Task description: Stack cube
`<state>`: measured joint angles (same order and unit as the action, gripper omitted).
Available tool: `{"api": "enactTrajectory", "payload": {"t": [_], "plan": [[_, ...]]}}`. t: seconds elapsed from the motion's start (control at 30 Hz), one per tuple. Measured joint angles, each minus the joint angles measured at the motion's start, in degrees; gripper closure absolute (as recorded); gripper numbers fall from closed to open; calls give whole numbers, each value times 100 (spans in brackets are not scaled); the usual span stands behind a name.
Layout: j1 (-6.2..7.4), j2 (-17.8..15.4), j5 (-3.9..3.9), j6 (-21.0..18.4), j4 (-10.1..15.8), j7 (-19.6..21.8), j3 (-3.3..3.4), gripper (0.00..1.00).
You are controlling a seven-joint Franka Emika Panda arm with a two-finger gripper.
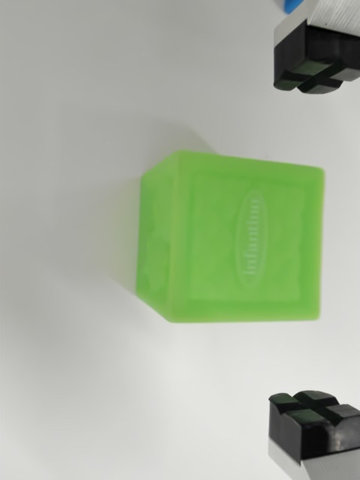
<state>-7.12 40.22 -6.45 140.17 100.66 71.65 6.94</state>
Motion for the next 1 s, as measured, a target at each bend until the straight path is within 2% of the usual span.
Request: {"api": "enactTrajectory", "payload": {"t": [0.47,0.73,0.77,1.0], "plan": [[-61,506,-42,357,-155,-15,-76,0],[-79,641,-45,445,-200,-17,-99,0],[-83,646,-45,448,-204,-17,-102,100],[-87,649,-45,451,-212,-17,-106,100]]}}
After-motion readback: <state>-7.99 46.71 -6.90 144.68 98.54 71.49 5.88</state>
